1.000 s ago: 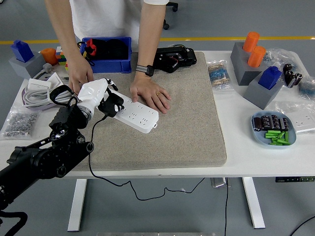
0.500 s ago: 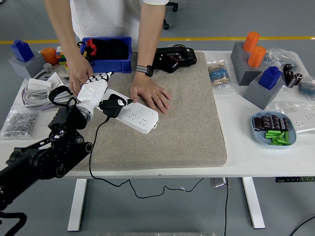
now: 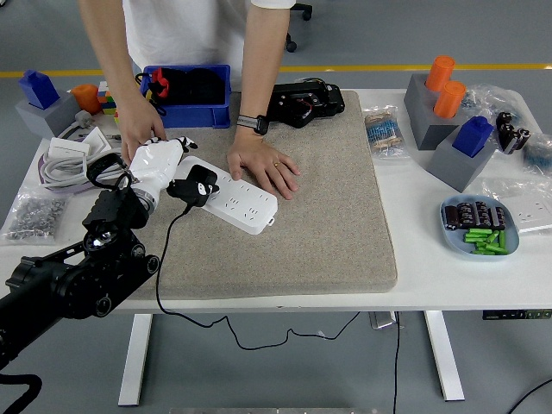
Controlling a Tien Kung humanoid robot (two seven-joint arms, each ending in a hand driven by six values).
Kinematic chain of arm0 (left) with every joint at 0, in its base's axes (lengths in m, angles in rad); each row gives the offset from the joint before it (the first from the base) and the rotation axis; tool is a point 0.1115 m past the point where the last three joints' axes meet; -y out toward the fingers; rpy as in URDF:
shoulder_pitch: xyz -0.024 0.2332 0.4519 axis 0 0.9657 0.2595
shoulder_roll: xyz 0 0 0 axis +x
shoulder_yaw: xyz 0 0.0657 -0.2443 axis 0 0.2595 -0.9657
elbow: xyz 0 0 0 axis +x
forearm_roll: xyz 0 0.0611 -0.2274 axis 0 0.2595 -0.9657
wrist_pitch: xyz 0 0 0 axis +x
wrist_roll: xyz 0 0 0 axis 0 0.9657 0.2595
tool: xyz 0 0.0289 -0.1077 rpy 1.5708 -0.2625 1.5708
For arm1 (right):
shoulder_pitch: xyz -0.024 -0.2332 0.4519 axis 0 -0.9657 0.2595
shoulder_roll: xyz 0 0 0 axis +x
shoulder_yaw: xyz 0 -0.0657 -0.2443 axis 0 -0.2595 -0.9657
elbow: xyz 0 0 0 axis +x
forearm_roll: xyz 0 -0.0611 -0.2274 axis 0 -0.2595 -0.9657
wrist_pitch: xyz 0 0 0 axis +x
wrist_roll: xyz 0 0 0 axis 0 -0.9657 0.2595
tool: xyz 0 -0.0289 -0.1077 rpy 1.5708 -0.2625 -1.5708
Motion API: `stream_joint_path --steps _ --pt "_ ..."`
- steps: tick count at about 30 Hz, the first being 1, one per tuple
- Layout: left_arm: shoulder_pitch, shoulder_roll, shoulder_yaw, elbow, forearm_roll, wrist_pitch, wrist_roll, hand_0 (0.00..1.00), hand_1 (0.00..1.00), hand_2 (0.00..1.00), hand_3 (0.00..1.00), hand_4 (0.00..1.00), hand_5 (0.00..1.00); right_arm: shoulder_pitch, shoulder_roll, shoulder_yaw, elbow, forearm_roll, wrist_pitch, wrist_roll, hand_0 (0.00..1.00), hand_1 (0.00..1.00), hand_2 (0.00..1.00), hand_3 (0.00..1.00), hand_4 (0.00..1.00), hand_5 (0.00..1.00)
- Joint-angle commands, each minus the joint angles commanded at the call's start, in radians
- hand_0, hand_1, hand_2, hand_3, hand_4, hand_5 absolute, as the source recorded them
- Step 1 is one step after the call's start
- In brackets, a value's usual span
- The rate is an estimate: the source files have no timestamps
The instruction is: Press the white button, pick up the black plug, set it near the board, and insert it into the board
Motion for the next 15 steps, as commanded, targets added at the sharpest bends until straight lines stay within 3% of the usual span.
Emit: stream_joint_path --steps 1,6,7,15 --pt "0.000 0.000 0.000 0.000 0.000 0.001 0.000 0.566 0.408 0.428 0.531 0.816 0.002 0.000 0.000 0.000 0.000 0.000 0.000 0.000 0.708 0.621 0.637 0.605 0.661 0.353" --pt "0.000 0.003 0.001 0.001 -0.002 0.017 -0.007 0.566 0.408 0.428 0.531 0.816 0.002 0.000 0.000 -0.001 0.000 0.001 -0.002 0.004 0.708 0.621 0.637 0.605 0.661 0.353" --pt "0.000 0.003 0.001 0.002 0.000 0.018 -0.008 0.413 0.302 0.346 0.485 0.854 0.002 -0.001 0.000 -0.001 0.000 0.001 -0.003 0.004 0.708 0.621 0.636 0.605 0.661 0.353" --pt "0.001 0.010 0.005 0.000 -0.002 0.019 -0.013 0.385 0.283 0.318 0.447 0.892 0.002 0.000 0.000 0.000 0.000 0.001 -0.004 0.006 0.705 0.620 0.636 0.605 0.661 0.351"
